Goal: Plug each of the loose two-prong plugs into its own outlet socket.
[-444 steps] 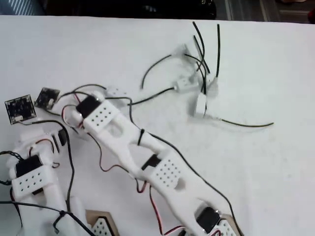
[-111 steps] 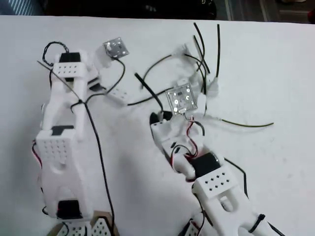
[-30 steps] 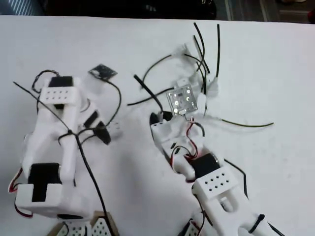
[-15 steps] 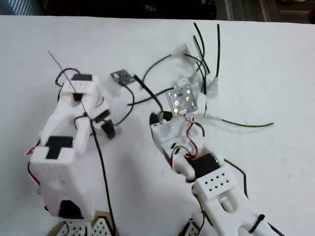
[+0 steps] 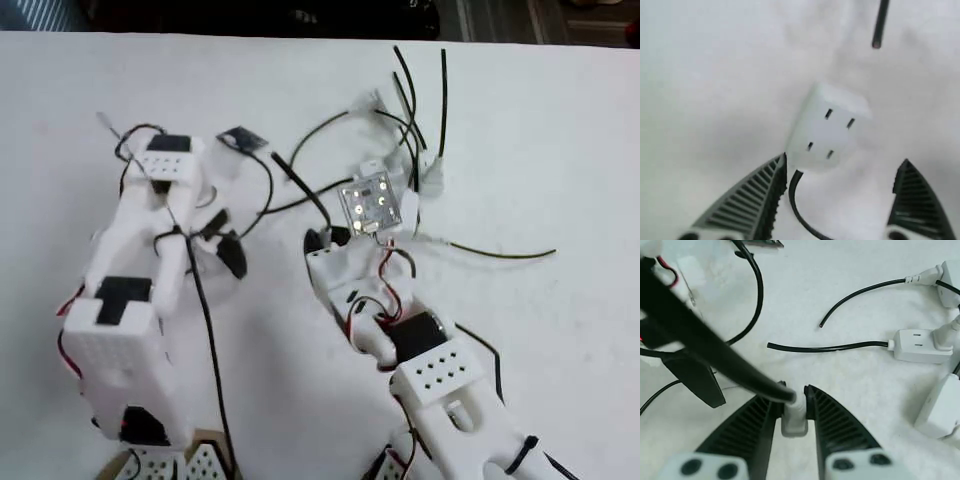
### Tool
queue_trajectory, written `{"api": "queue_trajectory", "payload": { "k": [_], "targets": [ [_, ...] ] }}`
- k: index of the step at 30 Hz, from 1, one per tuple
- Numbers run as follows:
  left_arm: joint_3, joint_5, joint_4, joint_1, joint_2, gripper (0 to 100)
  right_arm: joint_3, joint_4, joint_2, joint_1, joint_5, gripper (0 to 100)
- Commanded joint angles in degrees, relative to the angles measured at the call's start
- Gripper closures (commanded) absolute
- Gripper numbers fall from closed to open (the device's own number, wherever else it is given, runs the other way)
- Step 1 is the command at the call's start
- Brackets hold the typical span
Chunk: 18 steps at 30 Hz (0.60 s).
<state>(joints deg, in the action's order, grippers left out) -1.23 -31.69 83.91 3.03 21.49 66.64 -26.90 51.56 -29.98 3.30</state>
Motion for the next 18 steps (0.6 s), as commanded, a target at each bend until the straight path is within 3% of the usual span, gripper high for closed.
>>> {"api": "queue_trajectory", "payload": {
  "k": [1,7,18],
  "targets": [
    [-1.7,0.3,2.5,2.5,-9.6,66,-0.4,1.4,1.3,-0.1,0.5,98.1],
    [10.1,0.4,-1.7,7.8,-22.6,66,-0.5,1.0,1.0,-7.1,0.7,98.1],
    [49.5,3.6,-26.5,11.4,-49.5,68,-11.0,0.8,-17.6,-12.4,0.9,98.1]
  ]
}}
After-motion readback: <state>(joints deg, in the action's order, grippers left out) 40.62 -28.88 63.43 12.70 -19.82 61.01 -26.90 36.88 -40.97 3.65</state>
